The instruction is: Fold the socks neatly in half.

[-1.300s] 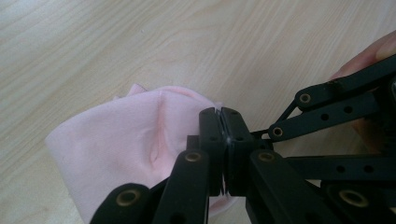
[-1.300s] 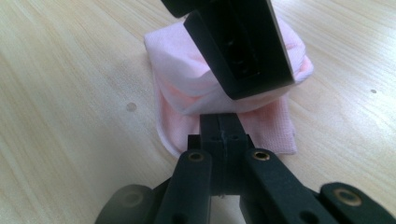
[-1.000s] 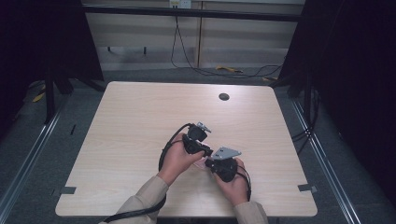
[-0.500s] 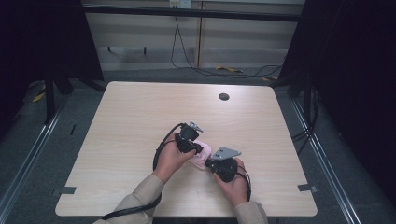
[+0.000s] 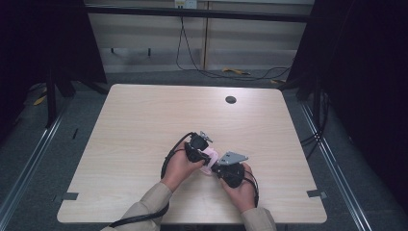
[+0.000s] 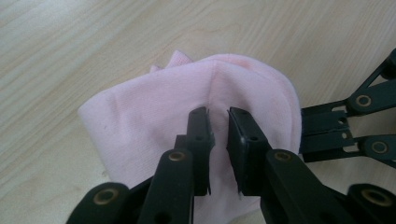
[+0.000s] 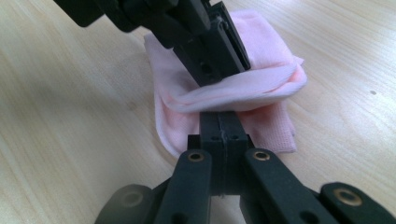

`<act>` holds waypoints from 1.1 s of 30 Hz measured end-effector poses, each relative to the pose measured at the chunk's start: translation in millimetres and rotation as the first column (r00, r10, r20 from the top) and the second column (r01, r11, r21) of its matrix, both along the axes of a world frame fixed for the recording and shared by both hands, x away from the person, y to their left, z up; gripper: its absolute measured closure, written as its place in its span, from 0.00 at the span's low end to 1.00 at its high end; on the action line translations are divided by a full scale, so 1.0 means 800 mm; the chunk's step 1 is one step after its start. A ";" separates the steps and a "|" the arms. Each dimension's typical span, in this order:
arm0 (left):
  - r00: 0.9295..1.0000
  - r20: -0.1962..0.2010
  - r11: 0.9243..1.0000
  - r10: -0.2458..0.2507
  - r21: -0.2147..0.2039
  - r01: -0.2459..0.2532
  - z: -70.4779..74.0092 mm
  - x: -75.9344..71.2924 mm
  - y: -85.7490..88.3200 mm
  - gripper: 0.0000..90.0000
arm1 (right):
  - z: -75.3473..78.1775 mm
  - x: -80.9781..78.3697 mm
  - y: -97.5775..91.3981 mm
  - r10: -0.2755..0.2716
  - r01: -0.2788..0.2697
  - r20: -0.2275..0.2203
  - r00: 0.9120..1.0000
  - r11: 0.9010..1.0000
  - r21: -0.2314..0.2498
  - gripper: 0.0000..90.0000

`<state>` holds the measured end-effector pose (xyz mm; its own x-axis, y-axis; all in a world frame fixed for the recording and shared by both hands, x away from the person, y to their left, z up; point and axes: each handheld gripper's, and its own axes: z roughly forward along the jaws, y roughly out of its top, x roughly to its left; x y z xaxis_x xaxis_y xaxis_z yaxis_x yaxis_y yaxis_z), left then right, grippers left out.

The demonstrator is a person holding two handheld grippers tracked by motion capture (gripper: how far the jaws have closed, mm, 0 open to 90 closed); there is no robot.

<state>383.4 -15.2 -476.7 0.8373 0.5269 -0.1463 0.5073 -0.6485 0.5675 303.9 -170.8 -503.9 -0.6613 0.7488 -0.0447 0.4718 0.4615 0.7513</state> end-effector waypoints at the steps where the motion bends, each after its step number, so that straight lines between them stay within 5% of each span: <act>1: 1.000 -0.002 1.000 0.003 -0.005 -0.003 -0.001 0.000 0.000 0.87 | 0.000 0.000 0.000 -0.001 0.001 -0.001 1.000 1.000 -0.001 1.00; 16: 1.000 0.002 1.000 -0.007 -0.029 0.007 -0.005 -0.001 0.001 0.81 | 0.008 -0.007 -0.024 -0.034 0.034 0.019 0.999 0.999 0.006 0.94; 33: 0.998 0.020 0.998 -0.063 0.012 0.062 -0.003 -0.011 -0.012 0.52 | 0.014 -0.015 -0.056 -0.087 0.085 0.058 0.995 0.996 0.028 0.78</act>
